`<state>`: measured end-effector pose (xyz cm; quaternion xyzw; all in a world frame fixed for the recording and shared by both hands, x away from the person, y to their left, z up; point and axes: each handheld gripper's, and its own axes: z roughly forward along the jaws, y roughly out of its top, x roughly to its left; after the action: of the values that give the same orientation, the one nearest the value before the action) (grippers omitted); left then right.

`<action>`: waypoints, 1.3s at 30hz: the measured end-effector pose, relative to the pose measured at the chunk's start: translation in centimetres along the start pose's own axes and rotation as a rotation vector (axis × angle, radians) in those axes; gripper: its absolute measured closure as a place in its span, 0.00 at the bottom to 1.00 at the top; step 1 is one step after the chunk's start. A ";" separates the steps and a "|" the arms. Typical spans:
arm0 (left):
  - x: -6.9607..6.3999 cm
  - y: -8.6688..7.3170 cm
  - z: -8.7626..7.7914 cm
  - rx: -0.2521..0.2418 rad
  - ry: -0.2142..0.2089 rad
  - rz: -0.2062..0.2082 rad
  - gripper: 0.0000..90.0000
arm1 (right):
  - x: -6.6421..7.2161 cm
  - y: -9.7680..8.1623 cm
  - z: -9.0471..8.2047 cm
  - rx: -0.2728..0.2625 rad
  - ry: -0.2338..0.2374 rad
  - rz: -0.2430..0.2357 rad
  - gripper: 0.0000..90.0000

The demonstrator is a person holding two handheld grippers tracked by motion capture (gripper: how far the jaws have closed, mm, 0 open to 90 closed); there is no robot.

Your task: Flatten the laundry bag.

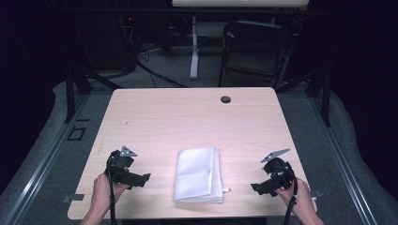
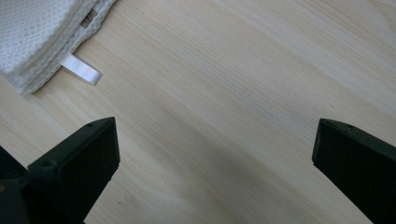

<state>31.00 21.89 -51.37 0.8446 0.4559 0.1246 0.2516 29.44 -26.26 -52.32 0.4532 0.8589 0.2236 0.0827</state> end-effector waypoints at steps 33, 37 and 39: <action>-6.6 2.3 0.2 -0.037 -0.104 0.186 0.00 | 1.1 0.5 -0.2 0.028 0.003 -0.035 0.03; -7.7 2.5 0.5 -0.037 -0.122 0.220 0.01 | 1.2 0.6 -0.2 0.033 0.012 -0.036 0.03; -8.5 2.7 0.8 -0.033 -0.136 0.242 0.01 | 1.2 0.6 -0.2 0.031 0.012 -0.042 0.03</action>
<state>28.58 13.35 -50.46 0.8956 0.3304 0.1041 0.2790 29.10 -25.02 -51.78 0.4348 0.8721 0.2115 0.0751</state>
